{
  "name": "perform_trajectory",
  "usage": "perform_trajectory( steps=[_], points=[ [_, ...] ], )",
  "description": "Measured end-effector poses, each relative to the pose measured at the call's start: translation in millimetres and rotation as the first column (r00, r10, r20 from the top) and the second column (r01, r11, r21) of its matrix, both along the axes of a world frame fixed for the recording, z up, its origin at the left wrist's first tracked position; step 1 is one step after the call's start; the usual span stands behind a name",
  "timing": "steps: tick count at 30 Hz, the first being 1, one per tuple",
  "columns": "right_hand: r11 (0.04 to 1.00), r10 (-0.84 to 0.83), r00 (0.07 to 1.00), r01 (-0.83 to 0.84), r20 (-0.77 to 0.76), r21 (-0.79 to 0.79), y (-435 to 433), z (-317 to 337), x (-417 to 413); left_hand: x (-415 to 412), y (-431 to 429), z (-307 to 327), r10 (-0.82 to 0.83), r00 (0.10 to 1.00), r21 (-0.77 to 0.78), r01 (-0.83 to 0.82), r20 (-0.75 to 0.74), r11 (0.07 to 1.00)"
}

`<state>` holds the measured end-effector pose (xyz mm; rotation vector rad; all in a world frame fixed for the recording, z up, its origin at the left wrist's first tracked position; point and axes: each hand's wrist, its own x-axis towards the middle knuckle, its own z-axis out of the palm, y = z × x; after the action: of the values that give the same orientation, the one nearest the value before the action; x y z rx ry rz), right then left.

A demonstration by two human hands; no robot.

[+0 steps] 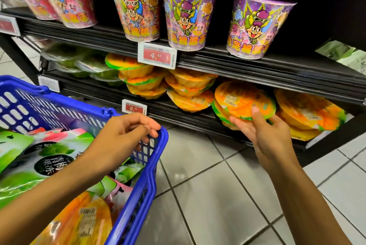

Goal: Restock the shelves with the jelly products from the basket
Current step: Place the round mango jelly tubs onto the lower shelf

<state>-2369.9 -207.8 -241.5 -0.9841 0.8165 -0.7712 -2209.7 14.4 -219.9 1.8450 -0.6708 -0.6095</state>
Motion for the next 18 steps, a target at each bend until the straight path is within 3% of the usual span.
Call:
perform_trajectory(
  steps=[4, 6, 8, 10, 12, 13, 15, 17, 18],
  points=[
    [0.990, -0.089, 0.986, 0.073, -0.138, -0.117, 40.7, 12.0, -15.7, 4.8, 20.8, 2.0, -0.115, 0.993, 0.061, 0.114, 0.014, 0.992],
    [0.978, 0.032, 0.983, -0.068, -0.180, -0.198, 71.5, 18.1, -22.1, 9.0, 36.0, -0.9, -0.156, 0.988, 0.112, 0.156, -0.010, 0.981],
    [0.903, 0.286, 0.935, -0.336, -0.209, -0.268, 105.8, 30.8, -15.7, 13.9, 56.5, -5.2, -0.170, 0.985, 0.168, 0.170, -0.010, 0.971],
    [0.717, 0.483, 0.828, -0.561, -0.285, -0.414, 133.9, 43.3, 3.1, 18.5, 78.9, -9.0, -0.222, 0.972, 0.293, 0.190, 0.081, 0.937],
    [0.412, 0.541, 0.700, -0.703, -0.466, -0.579, 154.9, 52.0, 29.1, 21.1, 99.8, -12.0, -0.292, 0.945, 0.417, 0.207, 0.150, 0.885],
    [0.234, 0.537, 0.608, -0.773, -0.584, -0.590, 164.4, 53.4, 43.4, 21.1, 110.7, -12.7, -0.305, 0.939, 0.472, 0.200, 0.157, 0.859],
    [-0.075, 0.433, 0.349, -0.905, -0.831, -0.419, 180.1, 47.8, 70.9, 20.1, 130.3, -15.2, -0.320, 0.931, 0.574, 0.167, 0.177, 0.802],
    [-0.268, 0.203, 0.090, -0.953, -0.975, -0.144, 191.9, 38.2, 91.8, 18.1, 143.0, -19.3, -0.345, 0.919, 0.667, 0.138, 0.190, 0.732],
    [-0.326, 0.127, 0.006, -0.944, -0.992, -0.047, 198.0, 33.1, 99.4, 17.0, 147.5, -20.0, -0.353, 0.918, 0.697, 0.131, 0.183, 0.704]
  ],
)
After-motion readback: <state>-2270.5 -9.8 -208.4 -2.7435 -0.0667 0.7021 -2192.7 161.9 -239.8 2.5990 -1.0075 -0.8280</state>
